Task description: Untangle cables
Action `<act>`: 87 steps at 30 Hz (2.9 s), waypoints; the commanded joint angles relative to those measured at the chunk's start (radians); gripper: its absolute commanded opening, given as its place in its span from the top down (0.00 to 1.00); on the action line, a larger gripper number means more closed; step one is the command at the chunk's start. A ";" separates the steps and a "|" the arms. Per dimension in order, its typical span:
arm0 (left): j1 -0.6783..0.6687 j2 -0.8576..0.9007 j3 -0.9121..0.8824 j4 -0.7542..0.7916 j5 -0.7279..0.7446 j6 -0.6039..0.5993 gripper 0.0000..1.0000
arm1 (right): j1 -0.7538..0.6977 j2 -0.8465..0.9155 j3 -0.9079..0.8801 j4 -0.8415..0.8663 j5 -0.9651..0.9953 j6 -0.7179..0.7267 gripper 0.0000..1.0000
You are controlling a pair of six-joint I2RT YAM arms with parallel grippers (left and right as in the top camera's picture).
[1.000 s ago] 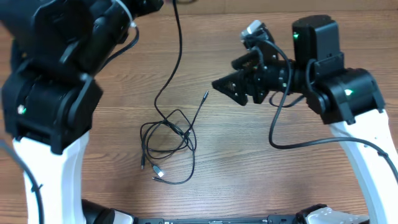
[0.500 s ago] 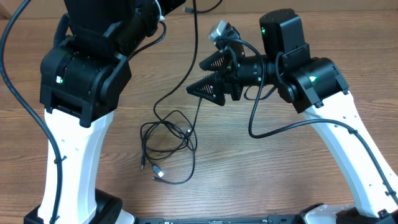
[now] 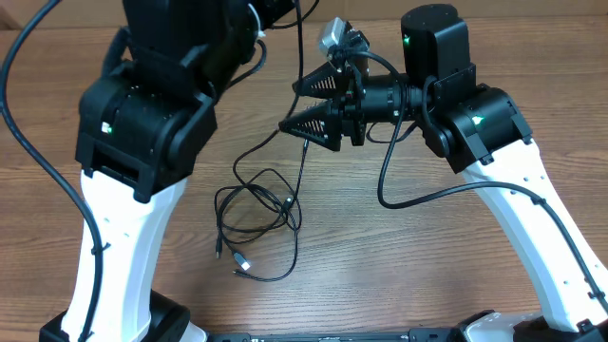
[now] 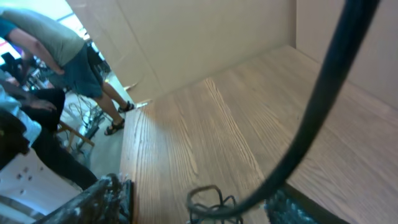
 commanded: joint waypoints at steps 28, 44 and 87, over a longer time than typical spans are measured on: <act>0.012 0.015 0.003 -0.243 -0.023 0.198 0.00 | -0.423 -0.008 0.000 -0.047 0.412 -0.037 0.96; 0.009 0.071 0.002 -0.466 0.066 0.294 0.00 | -0.830 -0.010 0.106 0.034 0.400 -0.031 0.96; -0.270 0.592 -0.024 -0.442 0.705 1.164 0.92 | -0.900 -0.015 0.401 0.132 -0.077 0.370 0.96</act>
